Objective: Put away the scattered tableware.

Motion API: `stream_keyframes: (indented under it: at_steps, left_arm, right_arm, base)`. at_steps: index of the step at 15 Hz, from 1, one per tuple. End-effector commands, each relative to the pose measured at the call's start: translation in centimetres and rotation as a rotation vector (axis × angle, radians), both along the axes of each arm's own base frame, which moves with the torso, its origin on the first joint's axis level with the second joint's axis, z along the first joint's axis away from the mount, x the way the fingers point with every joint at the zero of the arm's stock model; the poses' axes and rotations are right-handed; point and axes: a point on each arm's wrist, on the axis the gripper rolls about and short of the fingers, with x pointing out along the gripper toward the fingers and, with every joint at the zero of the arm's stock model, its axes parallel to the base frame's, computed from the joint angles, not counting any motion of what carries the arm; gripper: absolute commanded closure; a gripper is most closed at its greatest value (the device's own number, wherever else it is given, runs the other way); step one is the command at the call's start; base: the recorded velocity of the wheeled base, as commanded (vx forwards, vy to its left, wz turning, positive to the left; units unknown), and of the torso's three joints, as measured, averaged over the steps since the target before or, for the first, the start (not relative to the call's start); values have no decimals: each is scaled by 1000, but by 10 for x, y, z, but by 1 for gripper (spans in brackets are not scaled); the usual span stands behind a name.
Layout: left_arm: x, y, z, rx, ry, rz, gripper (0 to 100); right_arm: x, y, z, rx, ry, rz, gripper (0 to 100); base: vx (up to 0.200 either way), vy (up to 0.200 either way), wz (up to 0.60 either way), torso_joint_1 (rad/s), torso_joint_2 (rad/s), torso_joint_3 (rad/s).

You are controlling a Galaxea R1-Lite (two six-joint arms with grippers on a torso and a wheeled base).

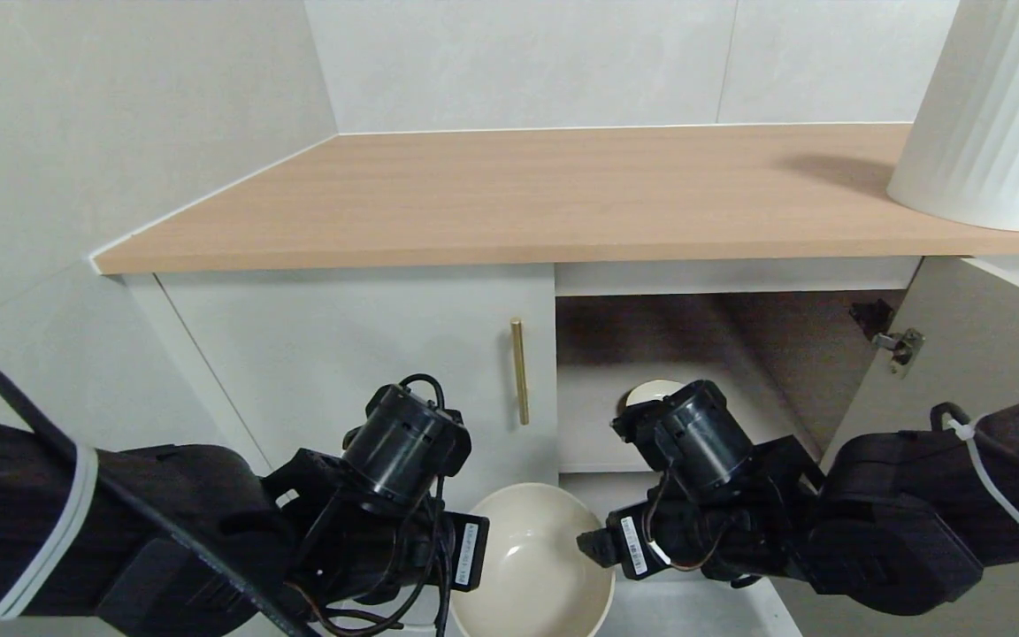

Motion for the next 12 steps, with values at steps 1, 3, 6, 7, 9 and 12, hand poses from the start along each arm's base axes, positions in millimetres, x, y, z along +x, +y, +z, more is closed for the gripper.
stream_keyframes:
  at_steps: [1,3,6,7,9,12]
  left_arm:
    - [1,0,-1,3,3,1,100]
    - [1,-1,-4,9,10,1,100]
    - [2,-1,-5,11,12,0,100]
    - [2,-1,-5,10,13,0,100]
    - [2,-1,-5,8,12,1,100]
    - [3,-2,-7,13,18,3,100]
  right_arm:
    - [0,0,-3,-6,6,-1,100]
    - [0,0,-3,-7,5,1,100]
    - [0,0,-3,-9,6,2,100]
    - [0,0,-3,-9,6,2,100]
    - [0,0,-3,-9,6,2,100]
    - [0,0,-3,-9,6,2,100]
  base:
    - [0,0,0,0,0,0]
    - [0,0,0,0,0,0]
    - [0,0,0,0,0,0]
    - [0,0,0,0,0,0]
    - [0,0,0,0,0,0]
    - [0,0,0,0,0,0]
